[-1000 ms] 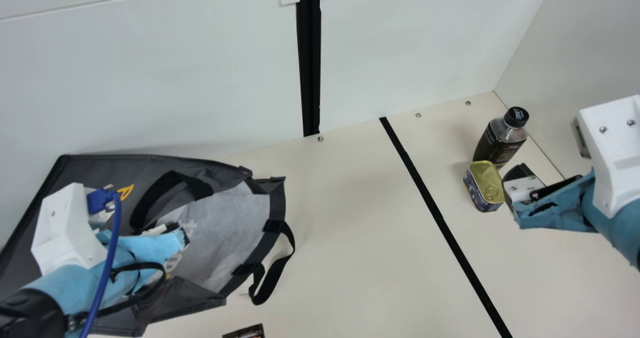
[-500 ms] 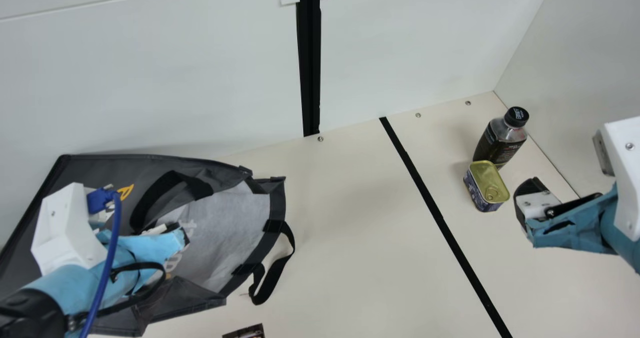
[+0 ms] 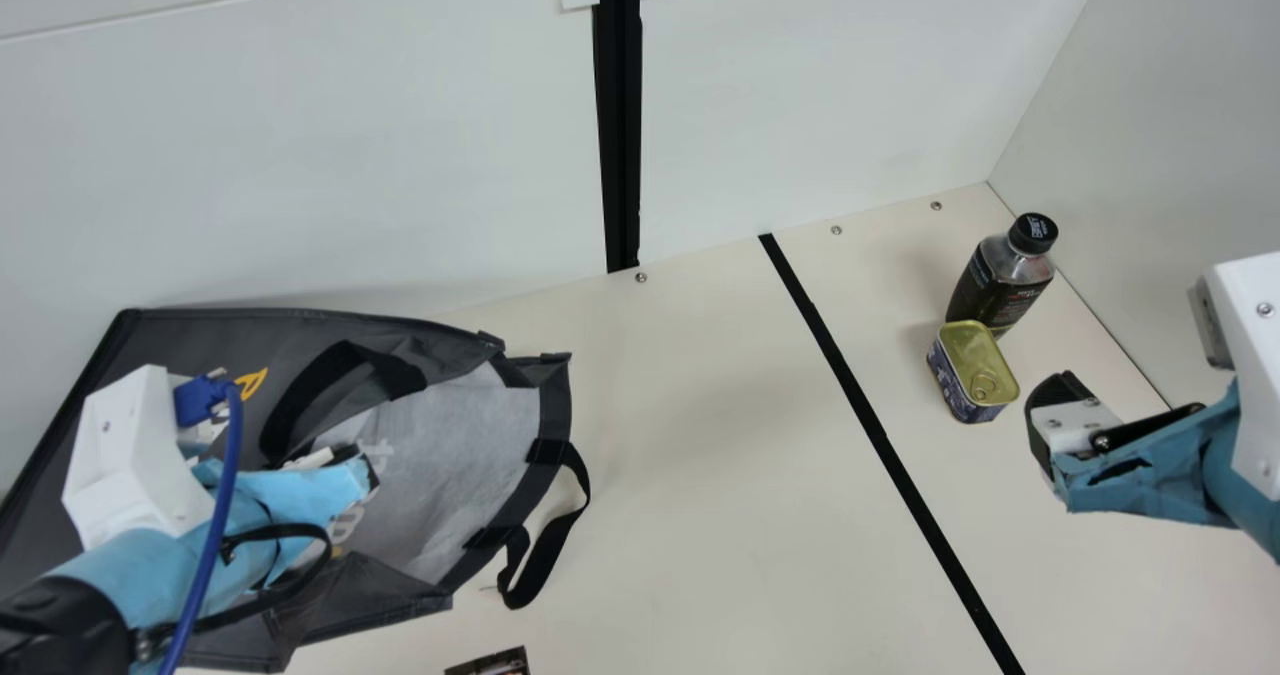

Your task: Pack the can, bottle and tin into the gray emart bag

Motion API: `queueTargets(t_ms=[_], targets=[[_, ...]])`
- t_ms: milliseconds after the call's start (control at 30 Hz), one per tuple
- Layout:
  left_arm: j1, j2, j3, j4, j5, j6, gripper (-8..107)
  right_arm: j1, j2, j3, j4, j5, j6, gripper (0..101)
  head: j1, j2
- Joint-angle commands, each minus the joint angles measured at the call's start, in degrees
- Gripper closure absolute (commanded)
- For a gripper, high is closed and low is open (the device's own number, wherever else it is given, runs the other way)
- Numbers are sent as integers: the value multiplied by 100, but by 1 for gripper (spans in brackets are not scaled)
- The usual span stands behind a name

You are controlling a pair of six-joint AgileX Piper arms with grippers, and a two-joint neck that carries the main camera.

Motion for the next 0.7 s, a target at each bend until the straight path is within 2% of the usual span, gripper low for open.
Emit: queueTargets(t_ms=[0,667], targets=[[0,0,0,0,0,0,89,-17,26,12,29,-47,-25,10,-130,-5],[0,0,0,0,0,0,89,-759,728,-180,660,-608,-656,10,-130,-5]])
